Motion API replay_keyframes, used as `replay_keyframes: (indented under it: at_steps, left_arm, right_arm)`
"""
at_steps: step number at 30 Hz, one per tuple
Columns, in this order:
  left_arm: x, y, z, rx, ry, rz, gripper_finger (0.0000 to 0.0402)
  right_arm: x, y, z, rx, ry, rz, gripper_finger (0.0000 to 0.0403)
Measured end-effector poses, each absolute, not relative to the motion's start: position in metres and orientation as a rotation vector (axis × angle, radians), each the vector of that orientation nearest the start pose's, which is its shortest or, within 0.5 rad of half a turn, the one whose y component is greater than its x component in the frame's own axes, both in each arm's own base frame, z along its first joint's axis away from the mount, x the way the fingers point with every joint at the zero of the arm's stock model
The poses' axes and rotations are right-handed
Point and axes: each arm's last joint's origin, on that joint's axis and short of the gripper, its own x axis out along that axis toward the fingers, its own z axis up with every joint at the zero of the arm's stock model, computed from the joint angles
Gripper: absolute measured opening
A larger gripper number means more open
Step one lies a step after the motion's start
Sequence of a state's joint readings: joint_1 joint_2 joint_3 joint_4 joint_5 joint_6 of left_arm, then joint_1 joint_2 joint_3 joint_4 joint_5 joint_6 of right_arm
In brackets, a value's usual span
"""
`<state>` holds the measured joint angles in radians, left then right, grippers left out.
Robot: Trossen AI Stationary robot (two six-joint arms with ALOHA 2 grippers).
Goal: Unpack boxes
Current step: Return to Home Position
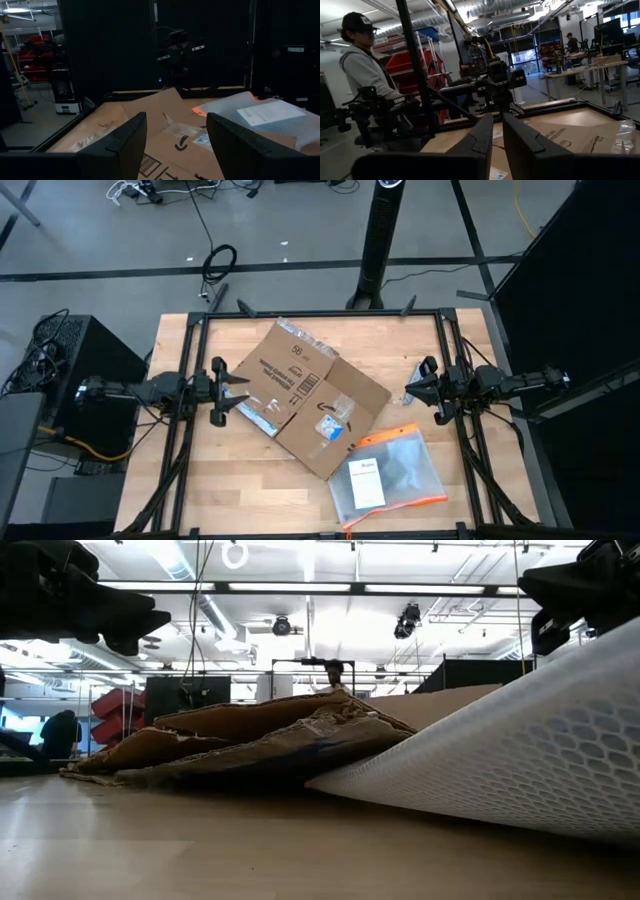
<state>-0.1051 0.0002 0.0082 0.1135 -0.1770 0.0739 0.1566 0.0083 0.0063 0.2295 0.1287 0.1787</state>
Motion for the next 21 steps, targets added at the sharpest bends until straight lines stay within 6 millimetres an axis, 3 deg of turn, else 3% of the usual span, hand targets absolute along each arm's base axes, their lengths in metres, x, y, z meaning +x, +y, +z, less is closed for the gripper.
replay_keyframes:
  at_steps: [21]
  left_arm:
    - [0.0961, -0.005, 0.177, 0.057, -0.117, 0.076, 0.0198]
  right_arm:
    - [0.0945, 0.0111, 0.1869, 0.21, -0.222, 0.047, 0.0008]
